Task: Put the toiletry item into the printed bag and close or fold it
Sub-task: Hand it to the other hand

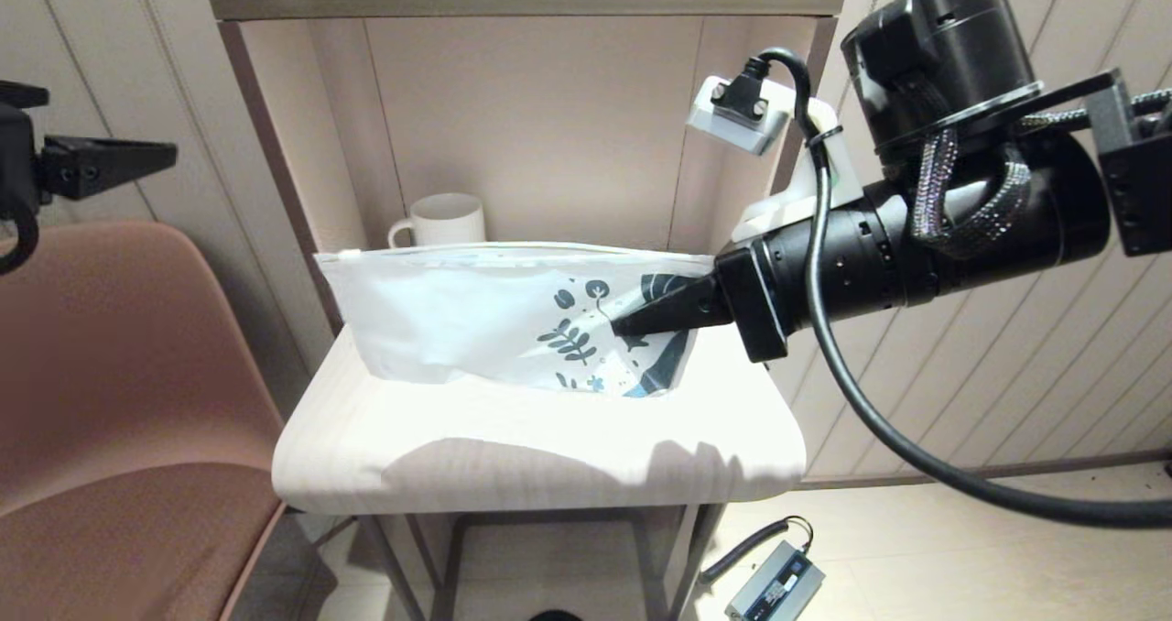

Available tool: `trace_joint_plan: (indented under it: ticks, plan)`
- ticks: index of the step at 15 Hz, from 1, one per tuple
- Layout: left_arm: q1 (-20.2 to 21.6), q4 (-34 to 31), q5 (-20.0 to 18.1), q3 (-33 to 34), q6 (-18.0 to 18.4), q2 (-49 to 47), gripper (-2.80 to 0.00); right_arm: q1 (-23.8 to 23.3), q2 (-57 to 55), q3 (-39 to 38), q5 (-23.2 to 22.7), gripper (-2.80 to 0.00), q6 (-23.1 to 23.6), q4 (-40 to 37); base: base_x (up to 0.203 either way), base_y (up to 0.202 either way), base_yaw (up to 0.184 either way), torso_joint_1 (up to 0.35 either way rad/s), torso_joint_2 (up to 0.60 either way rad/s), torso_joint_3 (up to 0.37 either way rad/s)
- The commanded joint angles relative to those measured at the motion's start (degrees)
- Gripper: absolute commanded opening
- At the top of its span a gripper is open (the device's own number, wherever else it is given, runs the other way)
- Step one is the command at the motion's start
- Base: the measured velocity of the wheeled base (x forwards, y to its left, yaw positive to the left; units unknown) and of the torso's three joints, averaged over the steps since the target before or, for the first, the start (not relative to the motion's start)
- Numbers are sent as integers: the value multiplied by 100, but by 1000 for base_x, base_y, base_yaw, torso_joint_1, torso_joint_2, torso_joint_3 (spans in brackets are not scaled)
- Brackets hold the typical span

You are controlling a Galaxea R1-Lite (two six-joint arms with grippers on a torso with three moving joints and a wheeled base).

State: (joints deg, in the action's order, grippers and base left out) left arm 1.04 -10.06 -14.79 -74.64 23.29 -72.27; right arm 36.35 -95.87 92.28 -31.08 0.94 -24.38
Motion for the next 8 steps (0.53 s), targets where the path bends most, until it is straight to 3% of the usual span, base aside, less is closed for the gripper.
trace_joint_plan:
  ticks: [1, 3, 8]
  plan:
    - [-32, -264, -2269, 259, 322, 182, 0, 3, -13, -9, -21, -280, 12, -14, 0, 0, 0, 0, 0, 0]
    - [-15, -515, -2895, 383, 332, 224, 0, 3, -40, -9, -12, -280, 12, -14, 0, 0, 0, 0, 0, 0]
    - [-27, -583, -3967, 462, 360, -209, 0, 3, -46, 0, -21, -280, 20, -14, 0, 0, 0, 0, 0, 0]
